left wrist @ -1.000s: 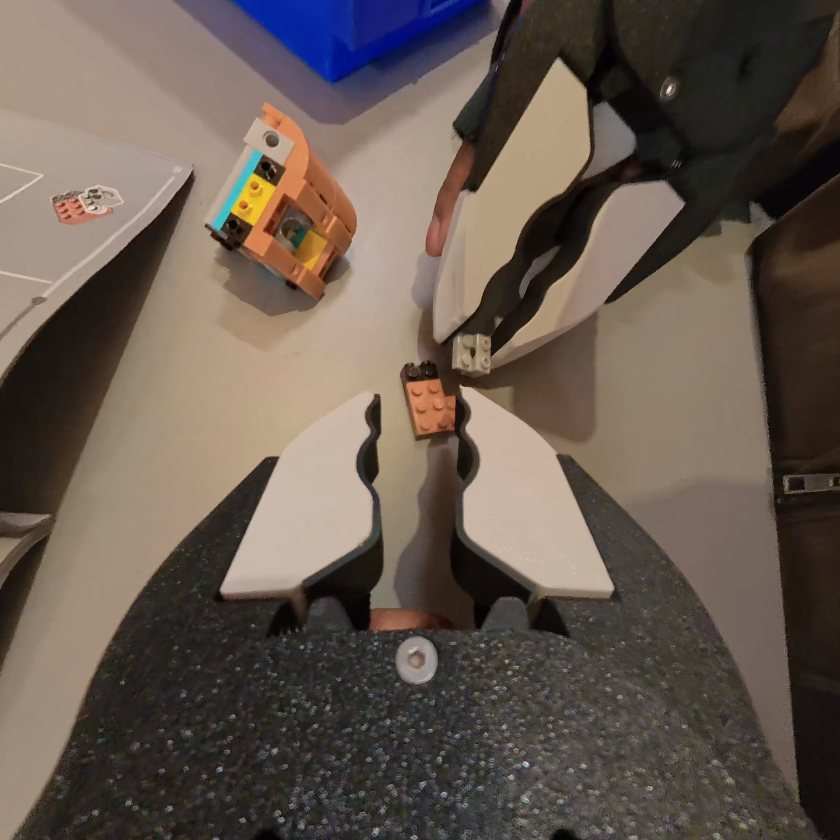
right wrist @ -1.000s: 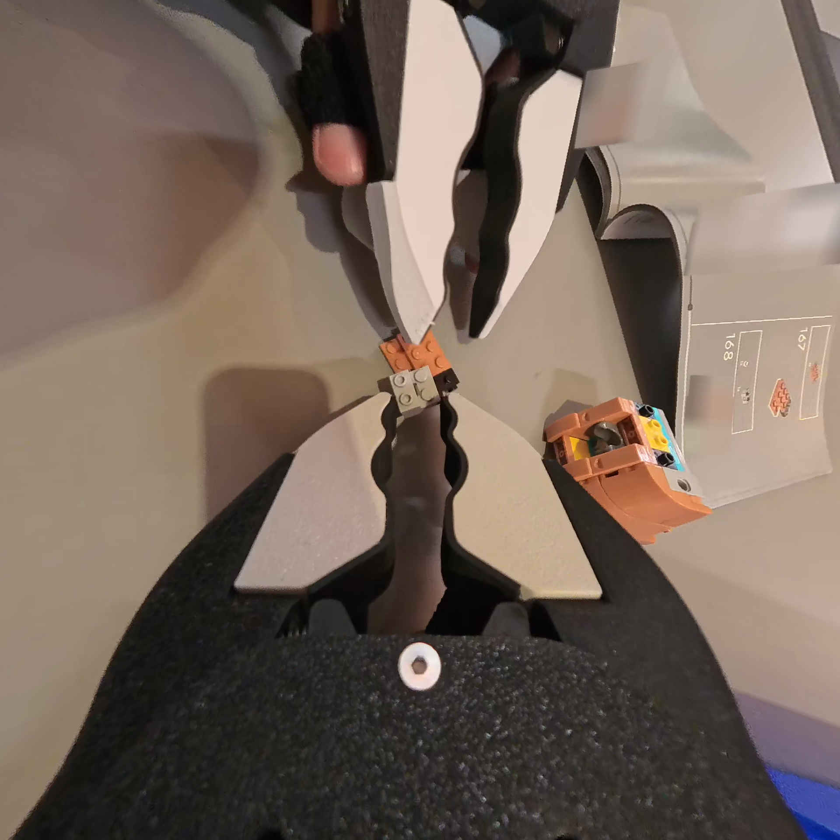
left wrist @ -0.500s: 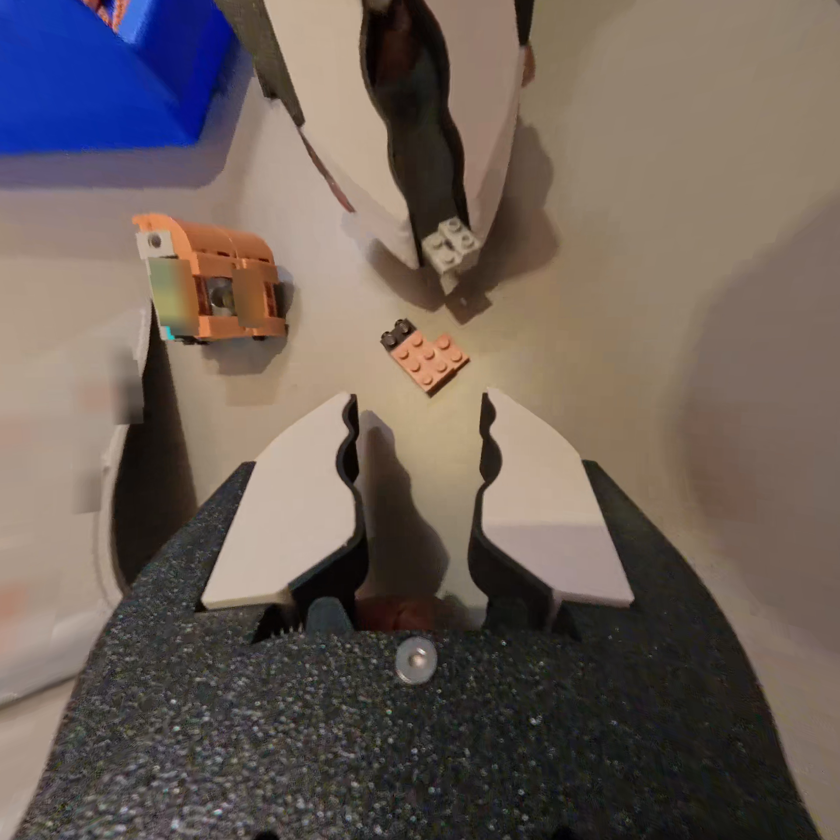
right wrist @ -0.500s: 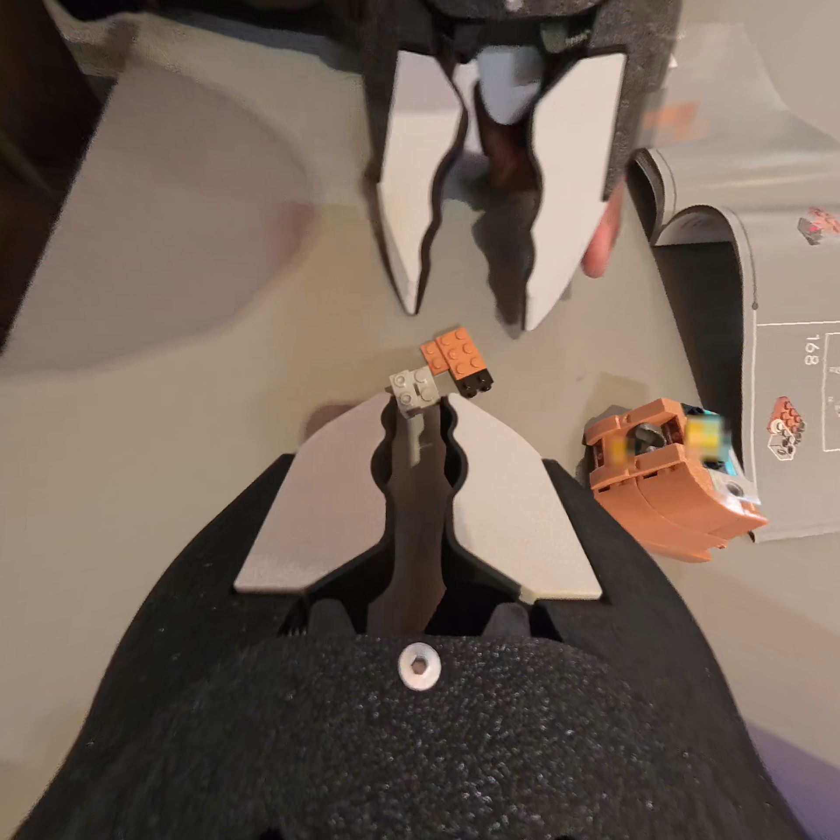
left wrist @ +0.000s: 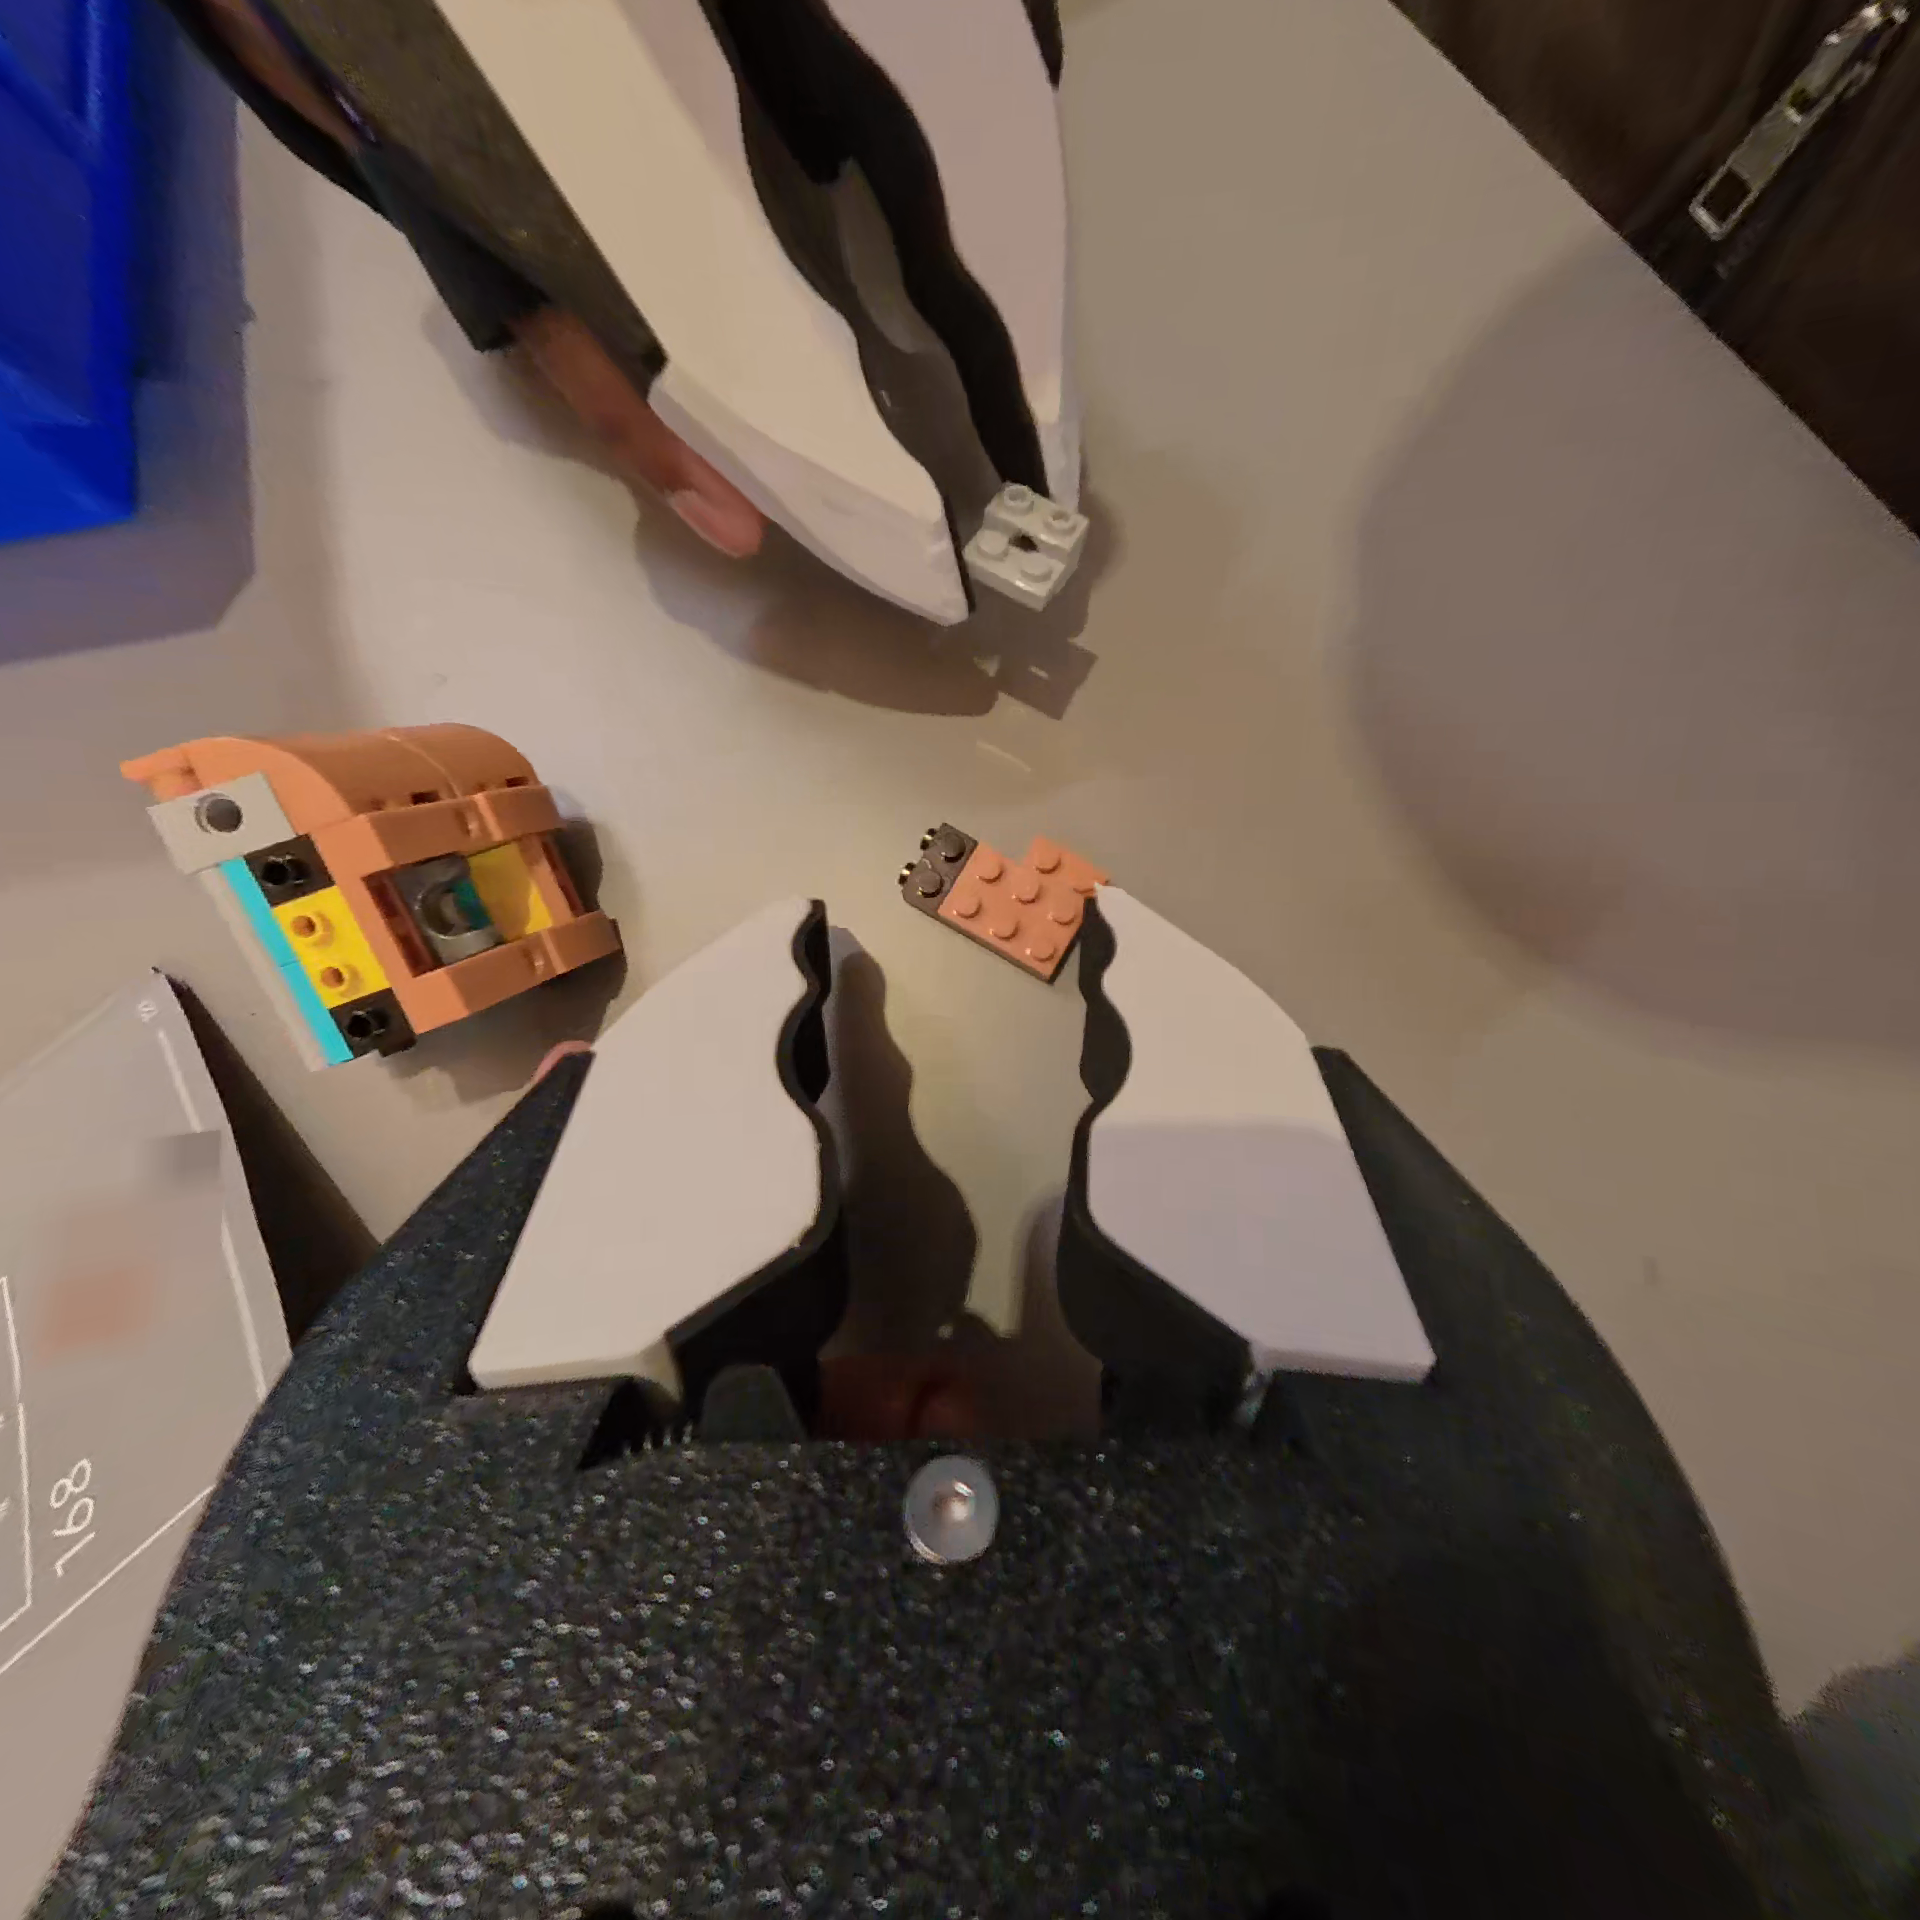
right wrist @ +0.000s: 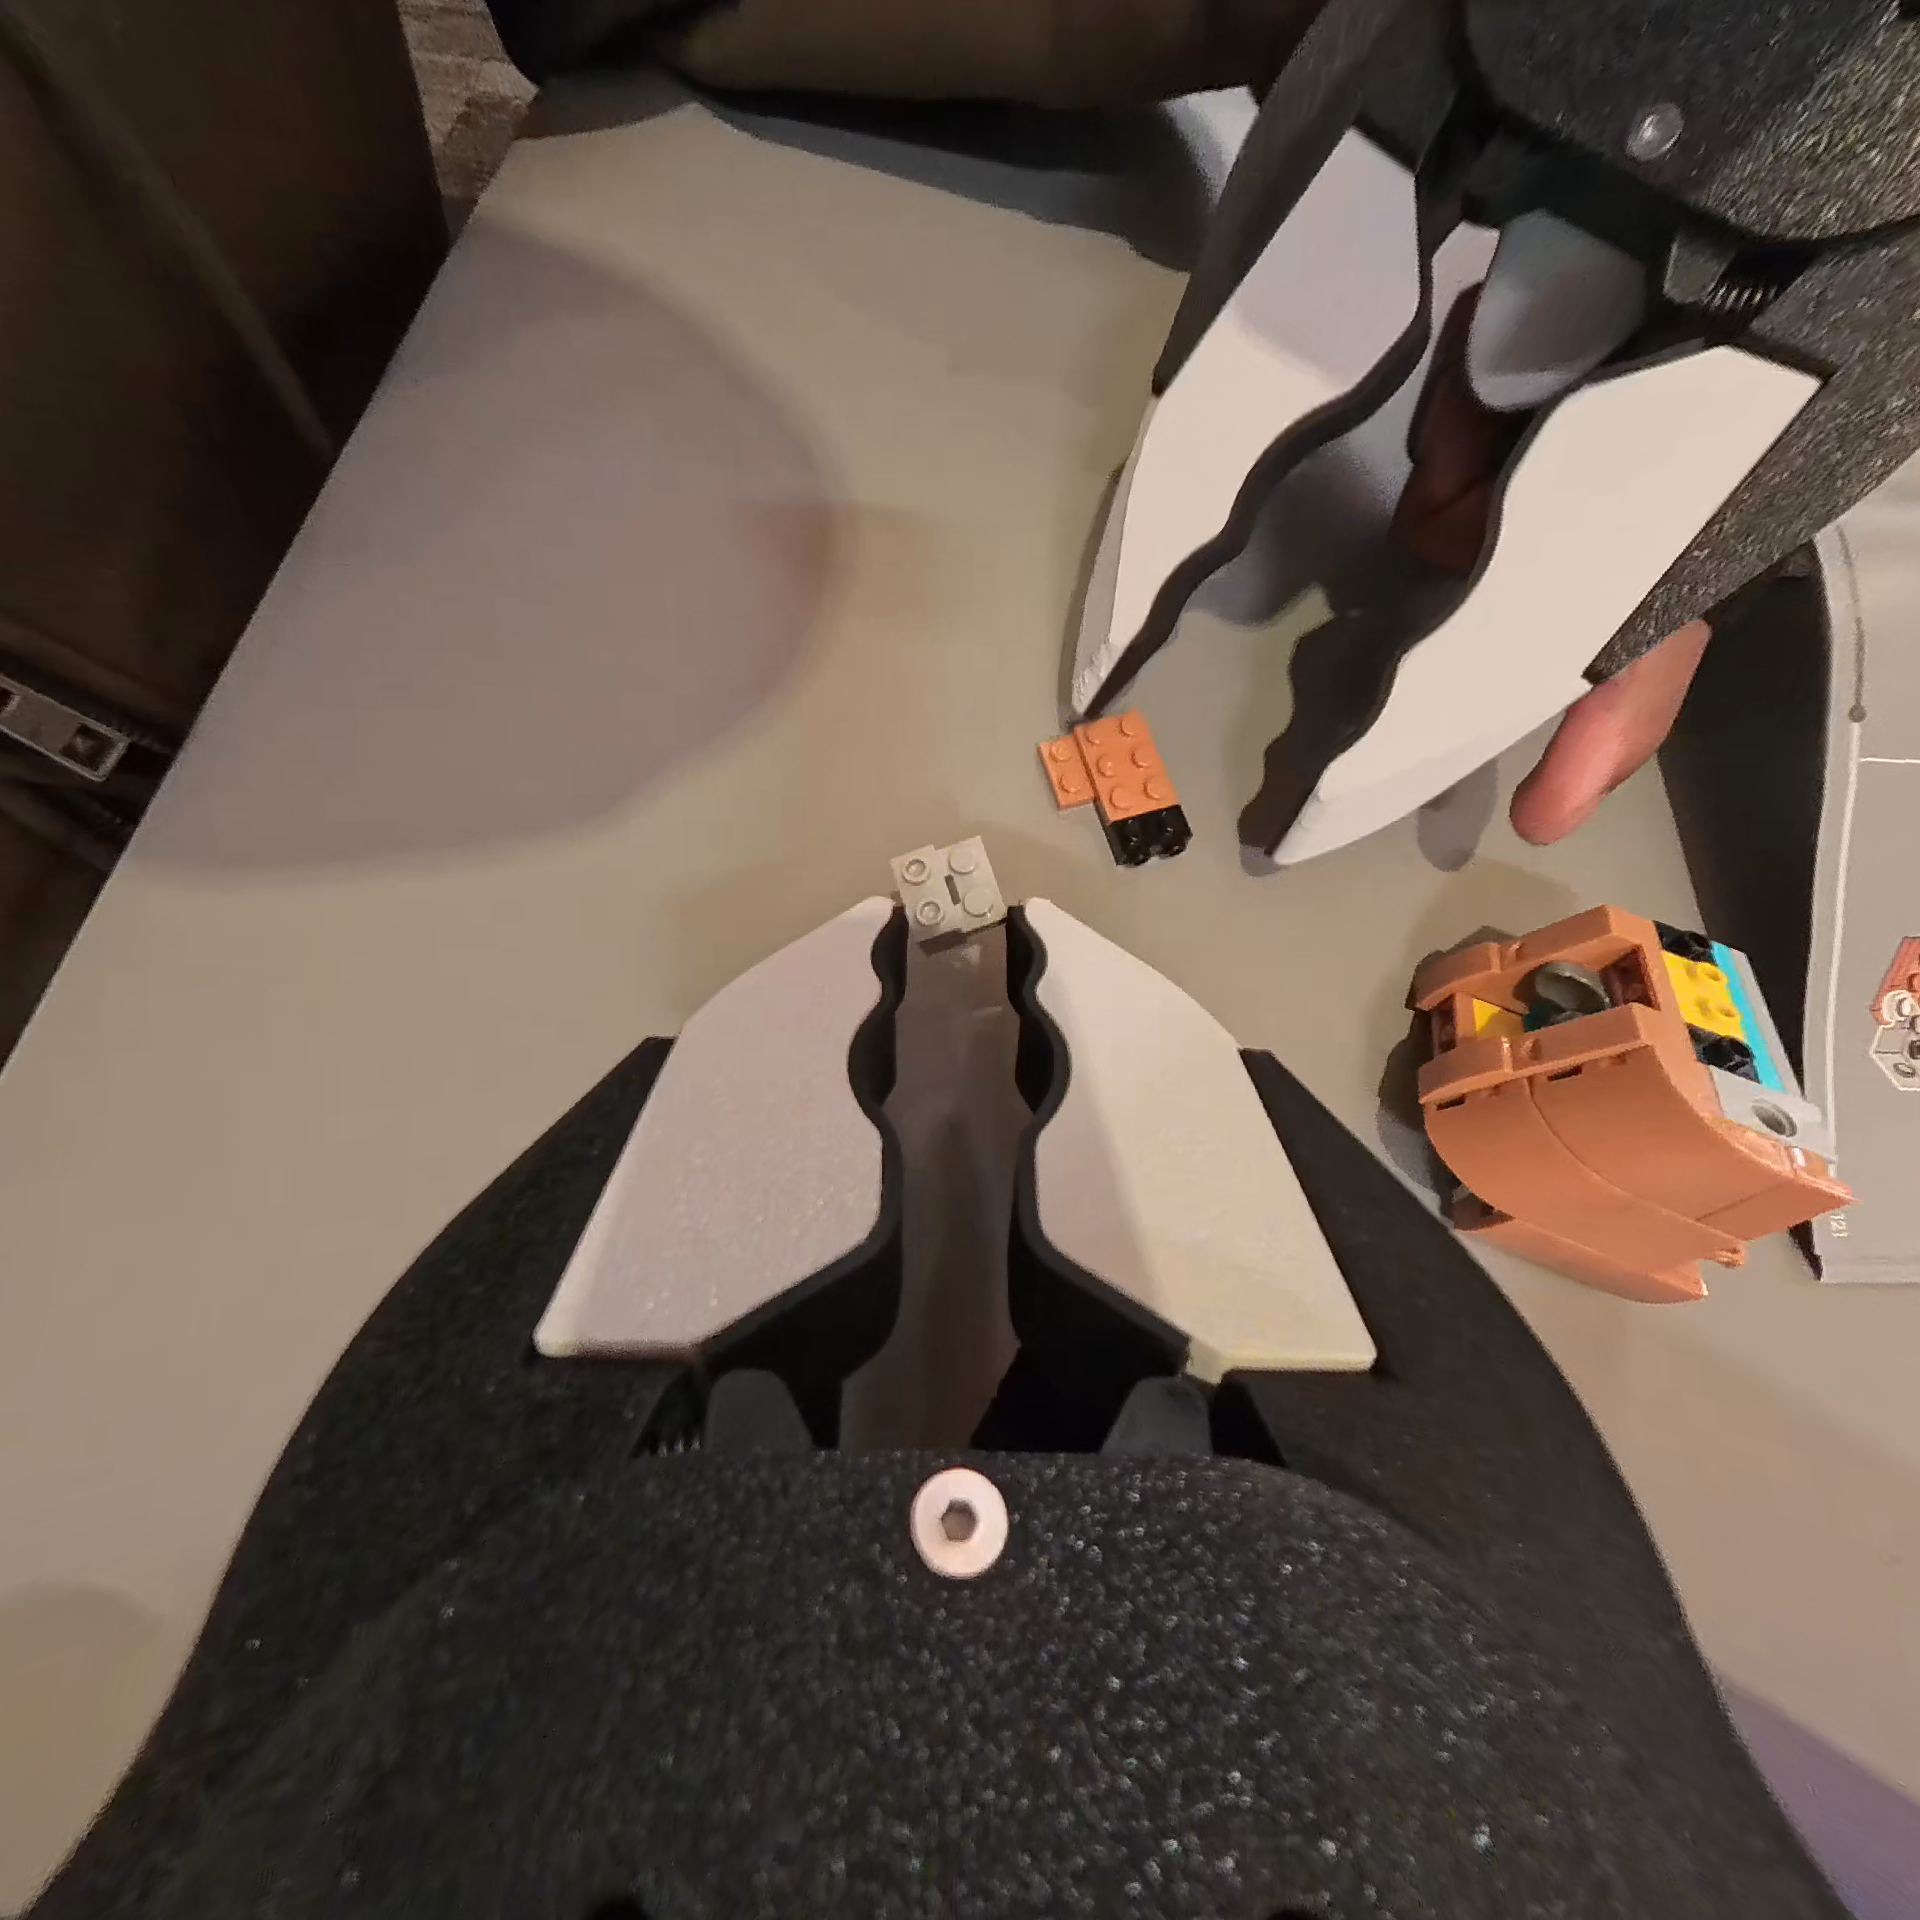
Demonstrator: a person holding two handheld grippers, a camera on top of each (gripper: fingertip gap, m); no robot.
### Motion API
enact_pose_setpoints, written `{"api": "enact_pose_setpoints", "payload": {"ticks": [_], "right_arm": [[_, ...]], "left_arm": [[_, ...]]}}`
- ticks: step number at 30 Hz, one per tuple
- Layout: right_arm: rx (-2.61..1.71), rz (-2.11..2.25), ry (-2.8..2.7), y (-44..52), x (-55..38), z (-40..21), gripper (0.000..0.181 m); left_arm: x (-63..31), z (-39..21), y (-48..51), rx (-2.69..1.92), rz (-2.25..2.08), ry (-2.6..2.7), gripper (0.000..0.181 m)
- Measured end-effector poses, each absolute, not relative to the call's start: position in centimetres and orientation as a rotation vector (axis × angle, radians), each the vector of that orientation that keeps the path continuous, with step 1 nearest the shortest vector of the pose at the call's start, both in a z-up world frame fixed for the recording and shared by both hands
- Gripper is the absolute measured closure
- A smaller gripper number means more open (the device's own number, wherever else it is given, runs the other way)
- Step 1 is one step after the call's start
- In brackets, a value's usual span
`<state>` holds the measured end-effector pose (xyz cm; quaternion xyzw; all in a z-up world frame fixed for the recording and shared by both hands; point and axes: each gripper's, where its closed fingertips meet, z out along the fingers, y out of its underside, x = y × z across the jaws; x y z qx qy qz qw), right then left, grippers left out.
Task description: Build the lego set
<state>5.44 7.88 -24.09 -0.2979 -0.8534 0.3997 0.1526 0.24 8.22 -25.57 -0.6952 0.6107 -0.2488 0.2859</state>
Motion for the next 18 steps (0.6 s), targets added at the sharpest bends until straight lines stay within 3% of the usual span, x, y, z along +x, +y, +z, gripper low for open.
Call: {"api": "enact_pose_setpoints", "payload": {"ticks": [18], "right_arm": [[-0.829,1.181,-2.48,7.5,5.9,-24.1,0.163]], "left_arm": [[1.1,-26.4,6.8,-1.825,-0.725,1.777,0.143]]}}
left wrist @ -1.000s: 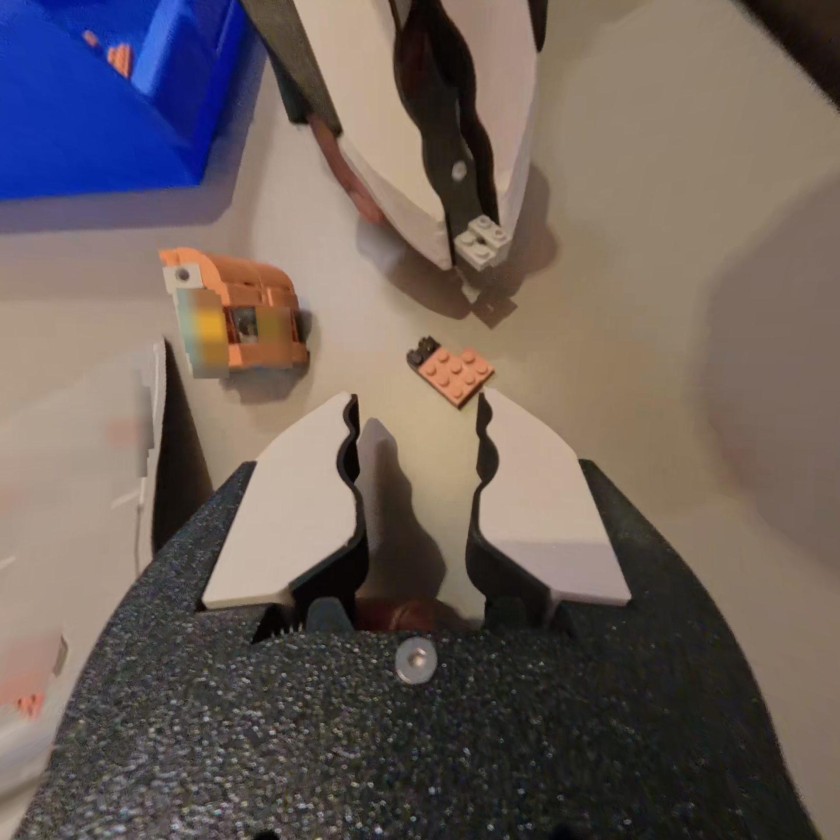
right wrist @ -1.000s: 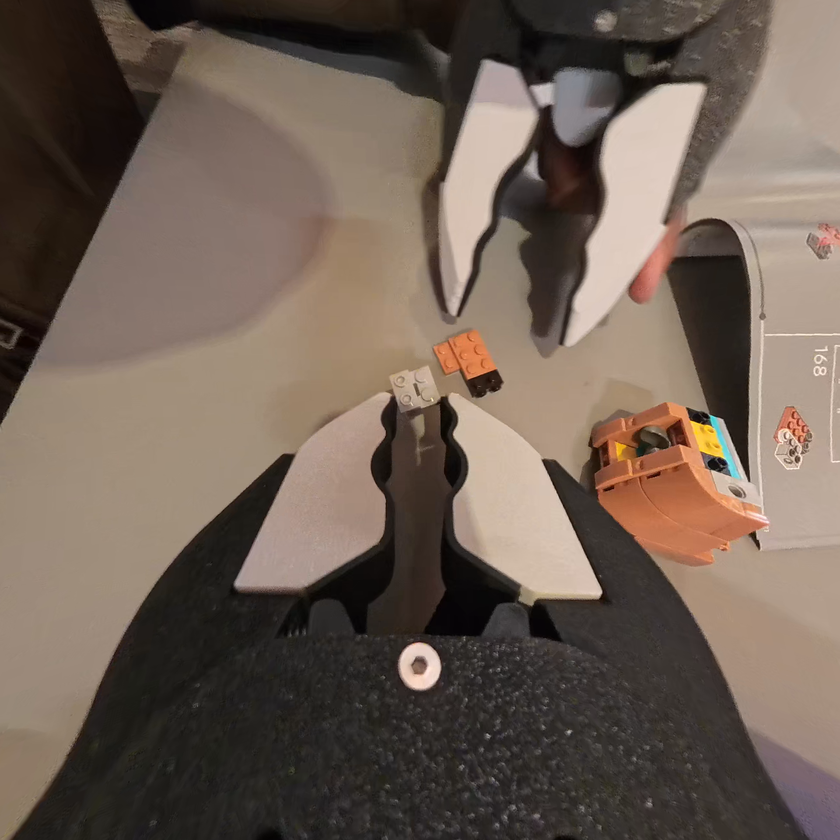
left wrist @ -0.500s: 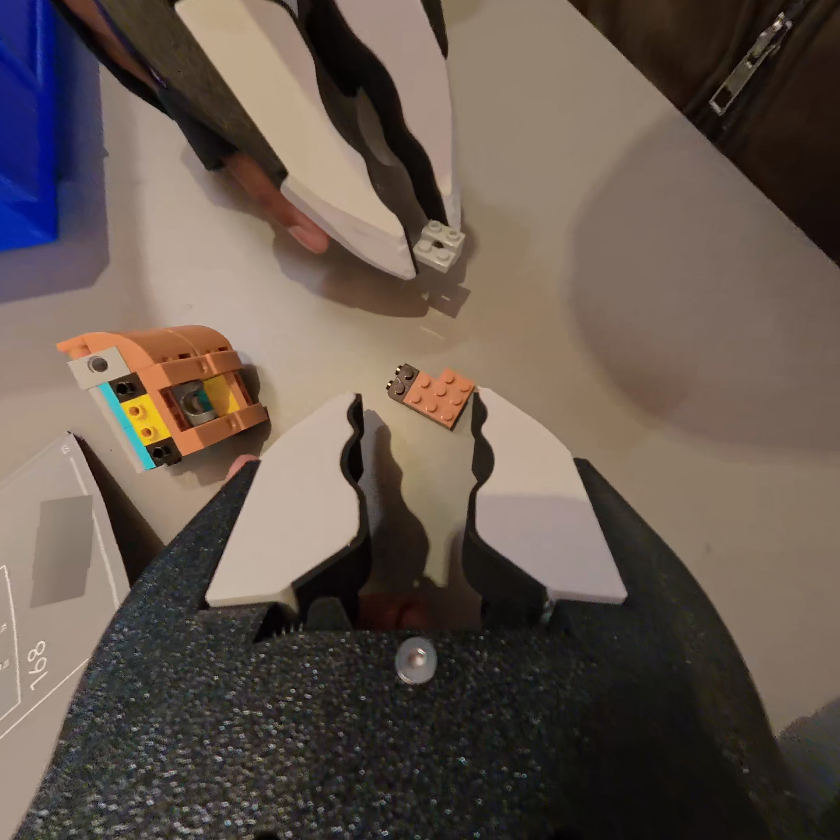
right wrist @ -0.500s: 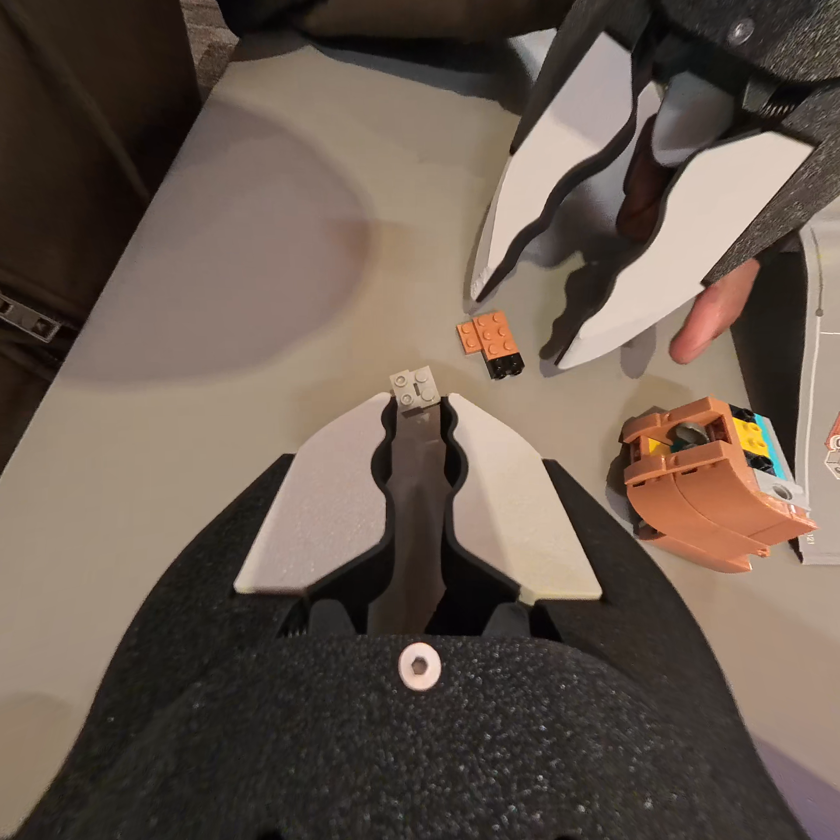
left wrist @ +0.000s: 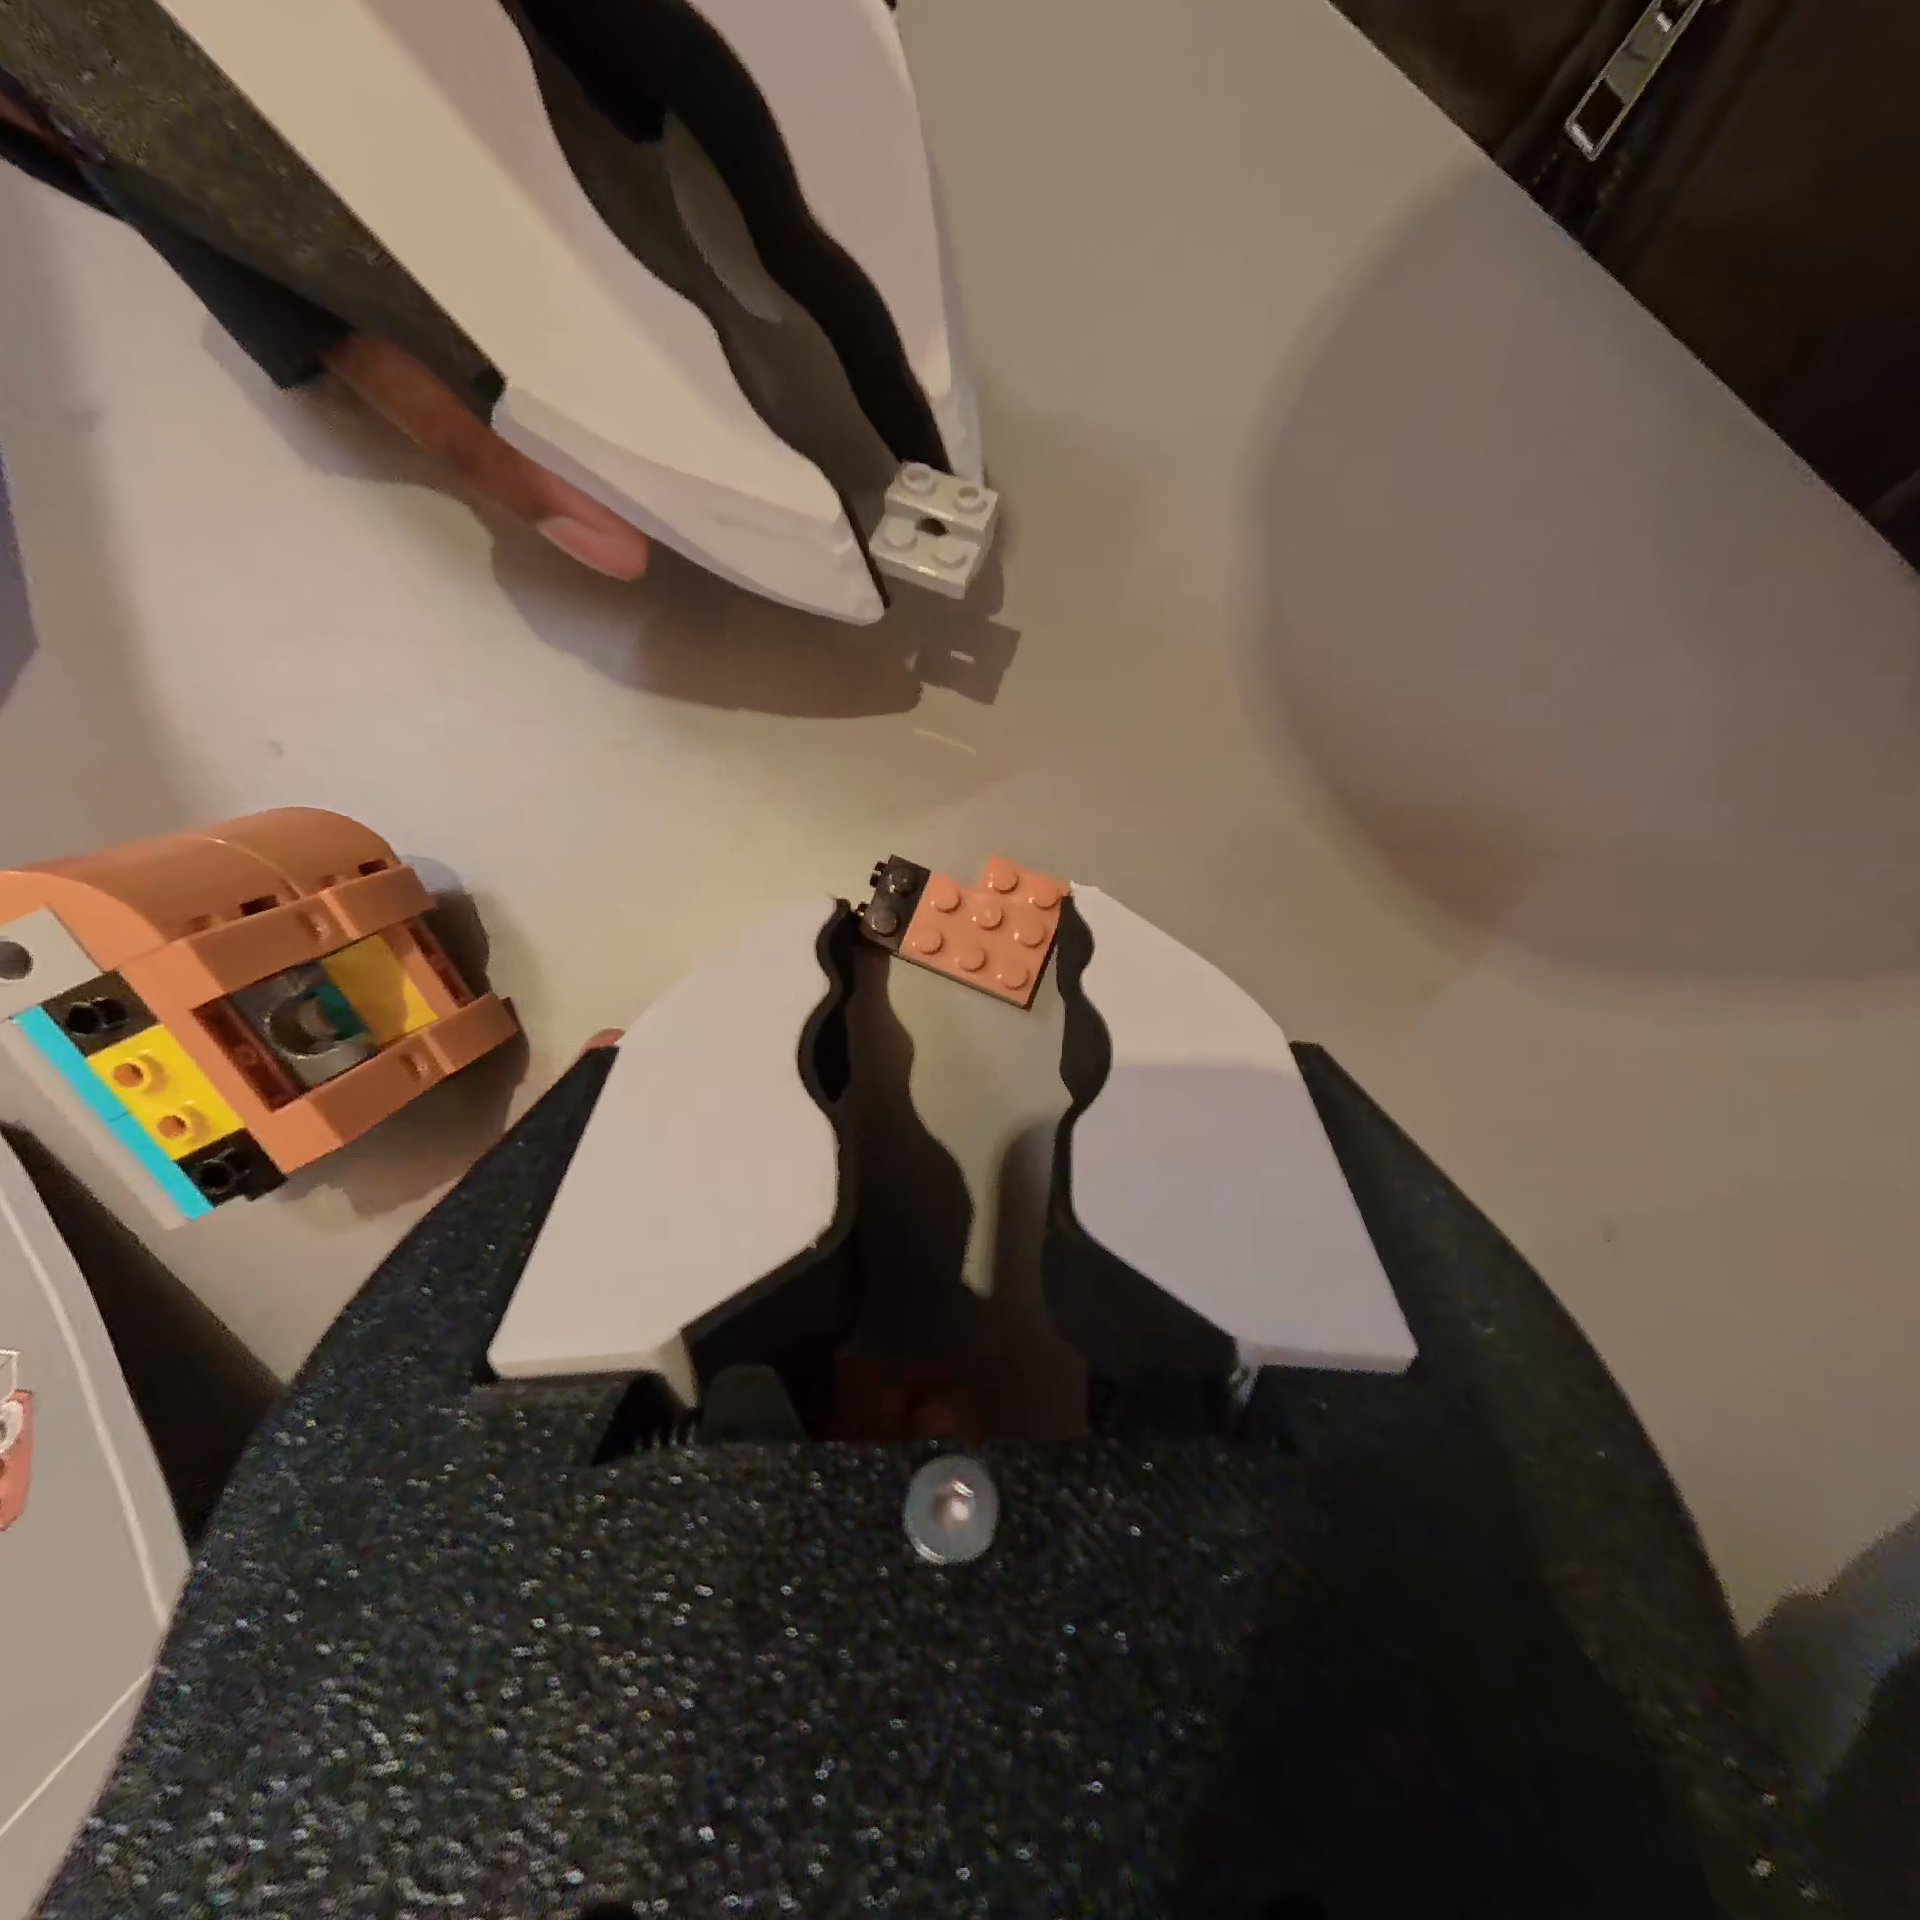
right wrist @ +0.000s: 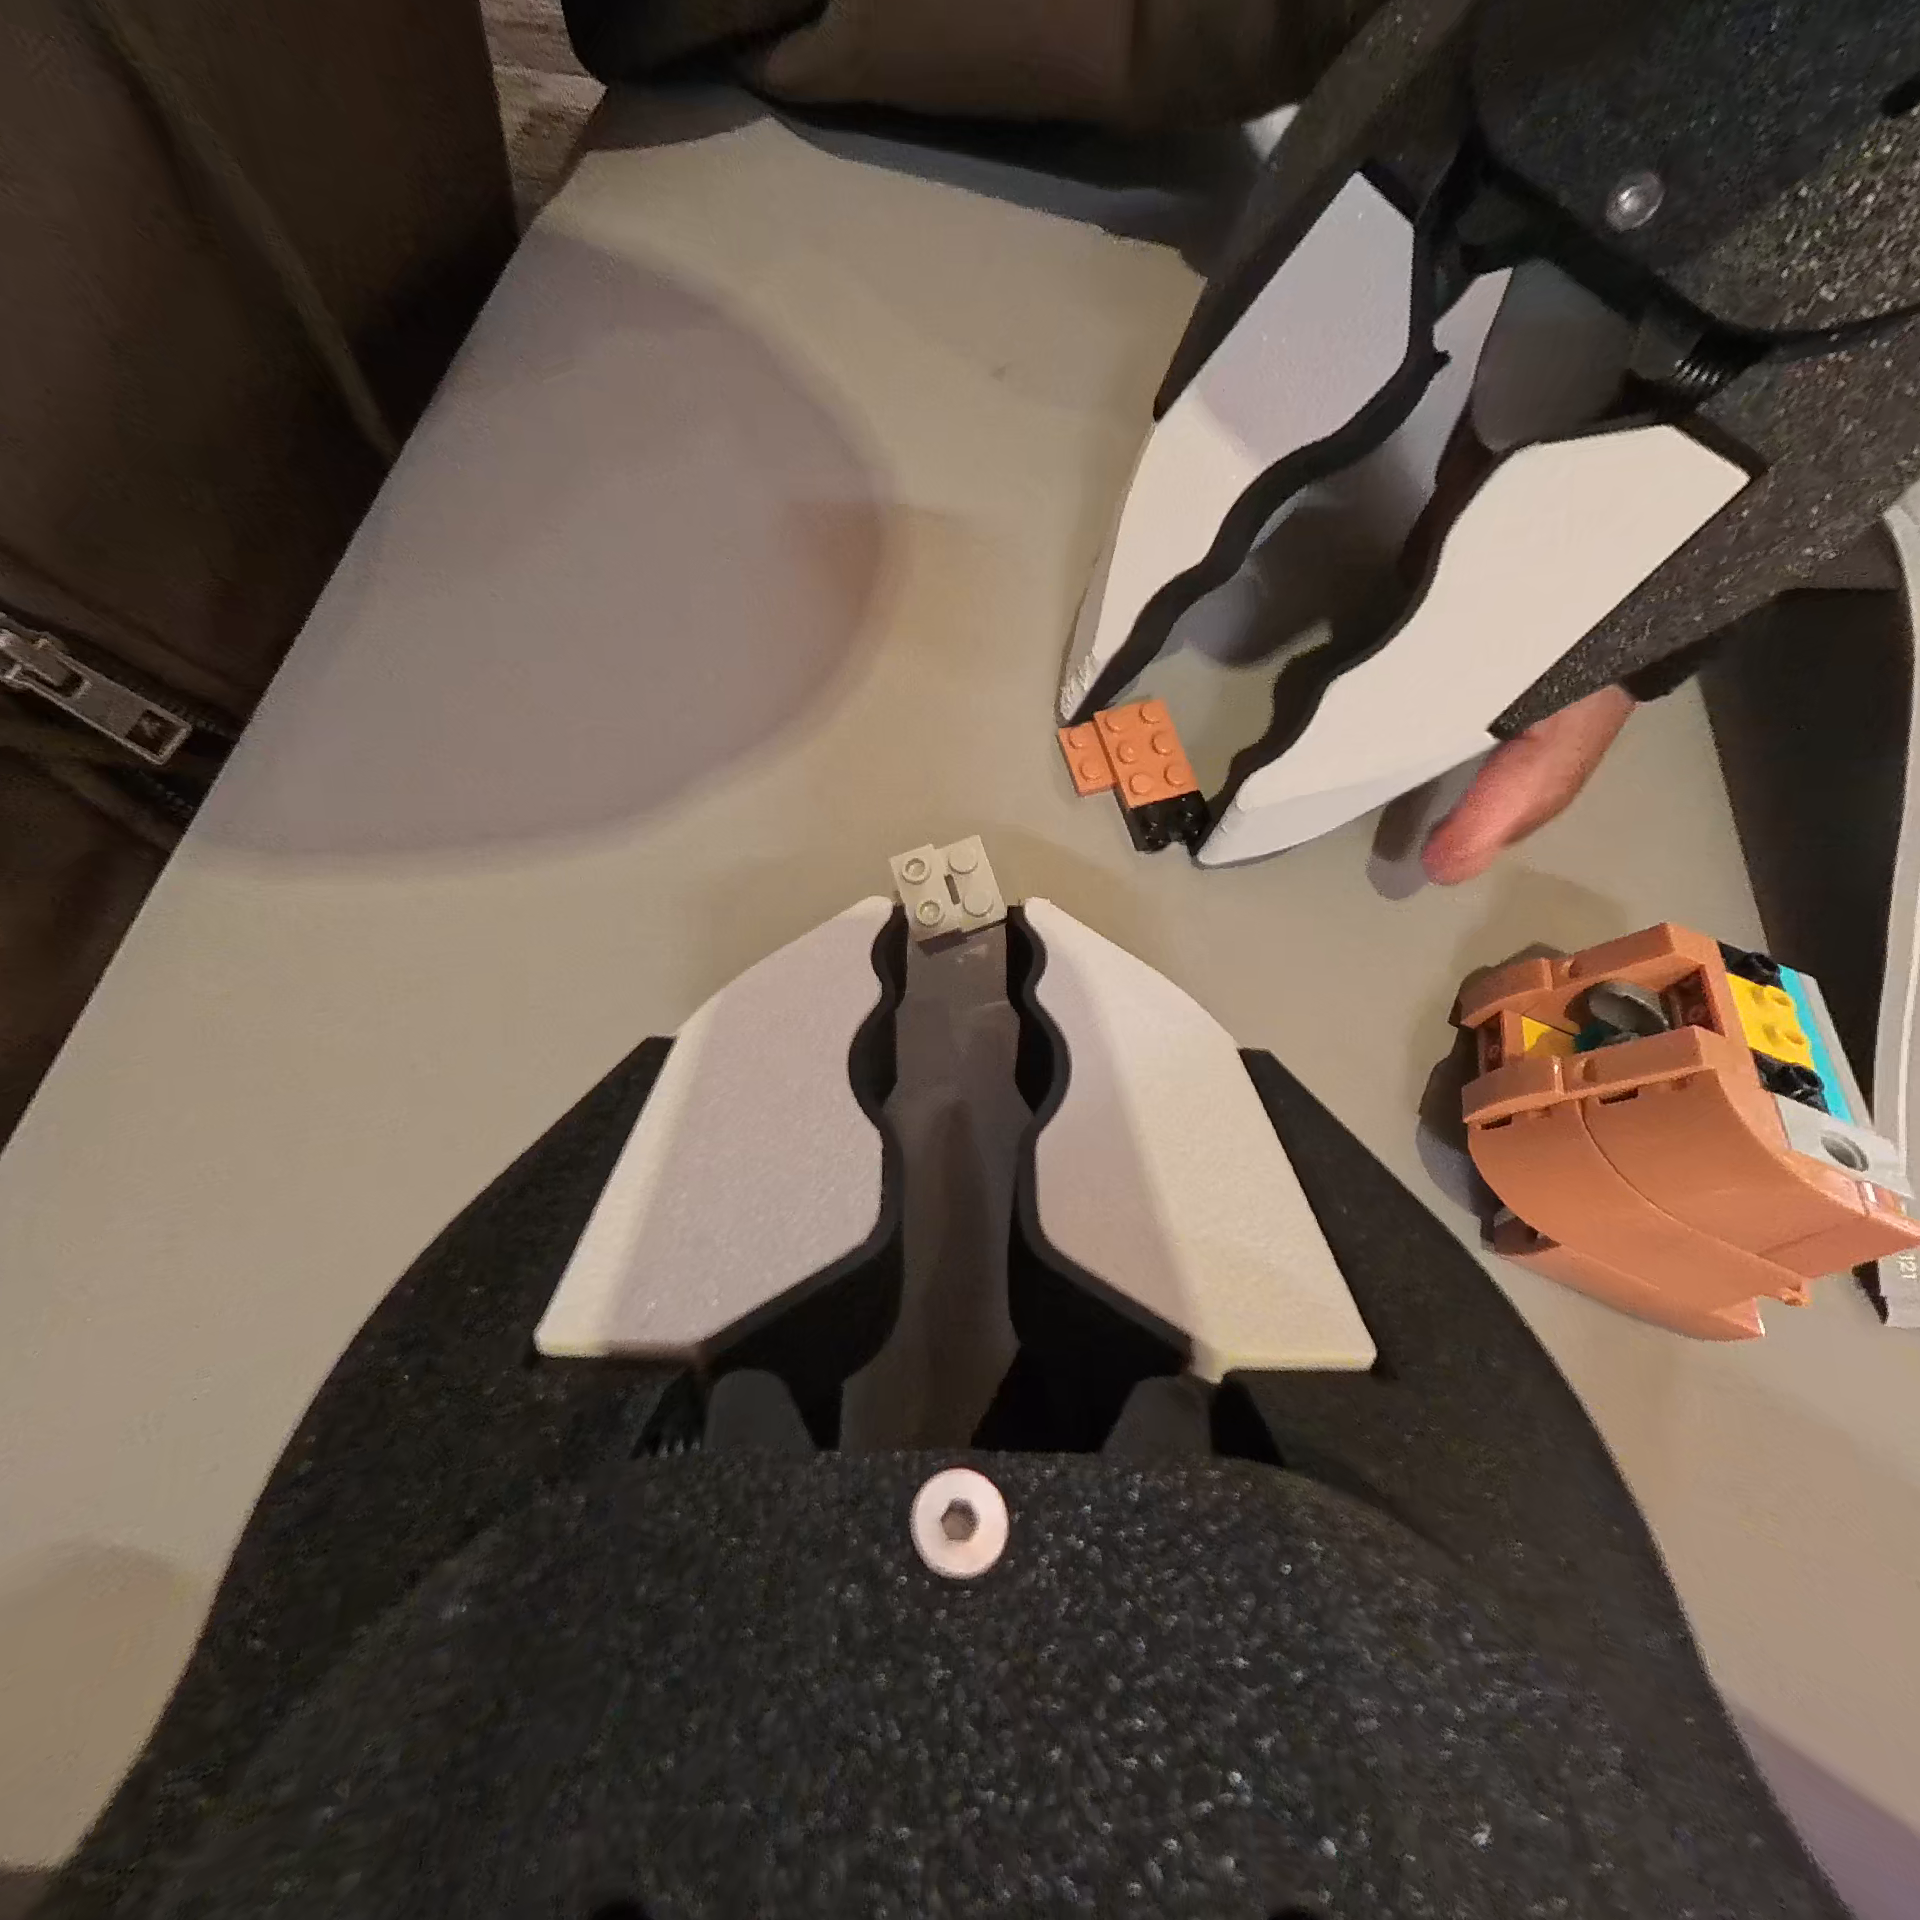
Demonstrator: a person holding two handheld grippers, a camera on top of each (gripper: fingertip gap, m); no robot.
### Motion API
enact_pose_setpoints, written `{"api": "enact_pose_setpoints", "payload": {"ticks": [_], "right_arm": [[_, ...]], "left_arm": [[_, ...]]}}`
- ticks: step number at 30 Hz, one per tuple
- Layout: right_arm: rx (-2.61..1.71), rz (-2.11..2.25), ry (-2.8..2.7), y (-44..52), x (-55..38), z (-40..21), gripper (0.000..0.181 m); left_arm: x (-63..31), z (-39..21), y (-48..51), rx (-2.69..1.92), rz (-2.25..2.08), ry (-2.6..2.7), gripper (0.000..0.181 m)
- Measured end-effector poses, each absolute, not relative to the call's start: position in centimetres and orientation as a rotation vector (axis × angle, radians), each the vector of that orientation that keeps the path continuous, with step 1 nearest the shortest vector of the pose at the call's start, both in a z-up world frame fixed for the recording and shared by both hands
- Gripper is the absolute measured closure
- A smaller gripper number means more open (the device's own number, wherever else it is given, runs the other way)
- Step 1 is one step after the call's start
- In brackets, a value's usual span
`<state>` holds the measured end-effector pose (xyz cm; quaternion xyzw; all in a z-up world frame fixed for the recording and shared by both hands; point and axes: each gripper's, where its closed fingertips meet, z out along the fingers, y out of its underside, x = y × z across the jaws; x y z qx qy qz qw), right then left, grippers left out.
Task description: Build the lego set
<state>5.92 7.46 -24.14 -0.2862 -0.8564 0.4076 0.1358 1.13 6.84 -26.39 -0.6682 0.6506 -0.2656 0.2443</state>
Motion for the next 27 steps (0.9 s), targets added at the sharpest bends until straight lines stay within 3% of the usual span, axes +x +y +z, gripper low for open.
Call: {"api": "enact_pose_setpoints", "payload": {"ticks": [27], "right_arm": [[-0.779,1.058,-2.567,5.0,6.1,-24.8,0.163]], "left_arm": [[5.0,-24.0,5.5,-1.842,-0.642,1.271,0.144]]}}
